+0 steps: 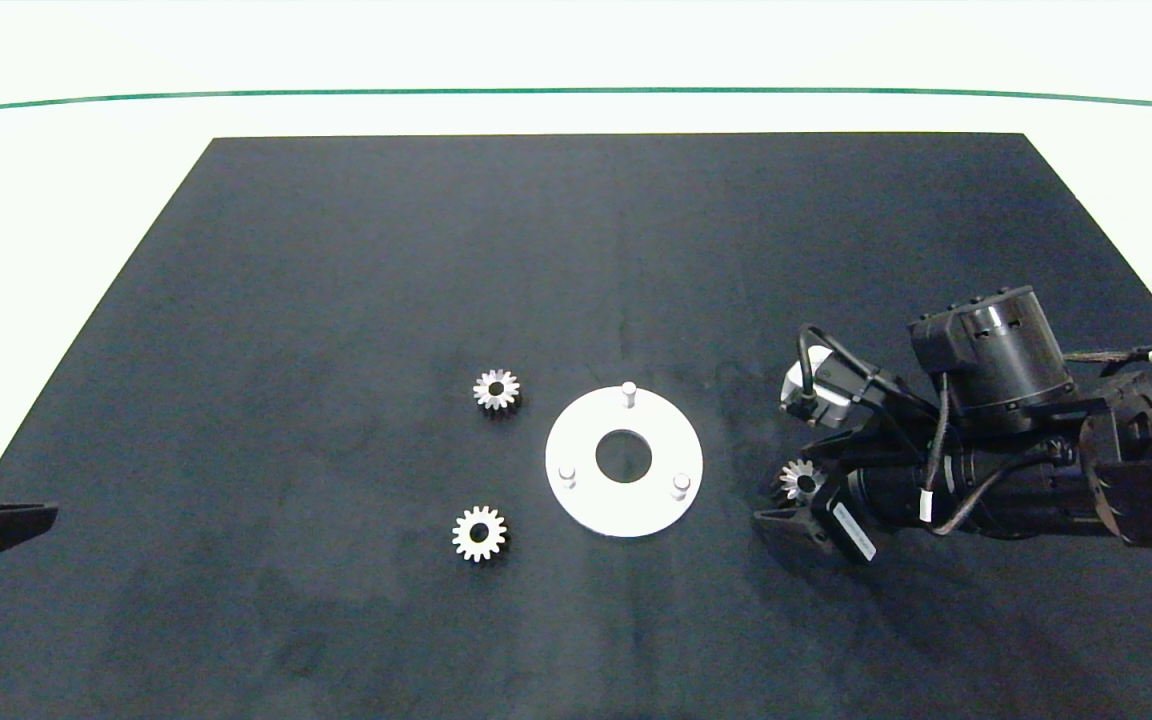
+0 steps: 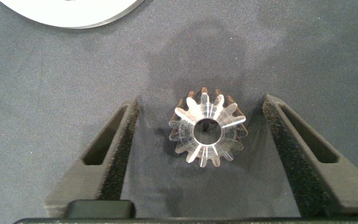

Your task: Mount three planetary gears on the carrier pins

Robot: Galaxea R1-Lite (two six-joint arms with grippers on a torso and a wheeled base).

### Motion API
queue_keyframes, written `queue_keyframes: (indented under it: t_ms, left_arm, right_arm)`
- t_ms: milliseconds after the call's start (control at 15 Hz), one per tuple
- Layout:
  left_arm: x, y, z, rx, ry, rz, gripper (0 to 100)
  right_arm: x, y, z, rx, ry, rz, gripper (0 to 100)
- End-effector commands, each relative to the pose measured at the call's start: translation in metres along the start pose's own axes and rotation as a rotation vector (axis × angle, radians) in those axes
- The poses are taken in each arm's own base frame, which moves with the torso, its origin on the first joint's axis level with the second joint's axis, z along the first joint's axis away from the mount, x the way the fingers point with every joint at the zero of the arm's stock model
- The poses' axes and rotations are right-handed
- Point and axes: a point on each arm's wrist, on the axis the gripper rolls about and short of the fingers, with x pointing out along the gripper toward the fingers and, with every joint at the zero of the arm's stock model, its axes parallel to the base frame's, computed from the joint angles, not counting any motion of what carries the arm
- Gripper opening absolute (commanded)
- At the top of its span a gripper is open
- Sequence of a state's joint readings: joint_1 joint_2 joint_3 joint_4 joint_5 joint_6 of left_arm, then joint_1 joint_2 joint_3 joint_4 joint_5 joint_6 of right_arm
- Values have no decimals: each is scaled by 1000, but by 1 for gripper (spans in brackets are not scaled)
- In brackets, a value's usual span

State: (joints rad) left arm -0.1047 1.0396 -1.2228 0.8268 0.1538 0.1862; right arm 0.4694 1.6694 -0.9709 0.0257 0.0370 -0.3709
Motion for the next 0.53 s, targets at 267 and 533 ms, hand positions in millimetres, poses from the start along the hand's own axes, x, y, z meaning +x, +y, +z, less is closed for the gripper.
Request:
queue_keyframes:
  t_ms: [267, 533]
  left_arm:
    - [-1, 0, -1, 4, 2, 0, 100]
    - [-1, 0, -1, 2, 2, 0, 100]
  right_arm:
    - [-3, 0, 1, -5, -6, -2, 67]
    - [-4, -1, 0, -40, 12, -42, 60]
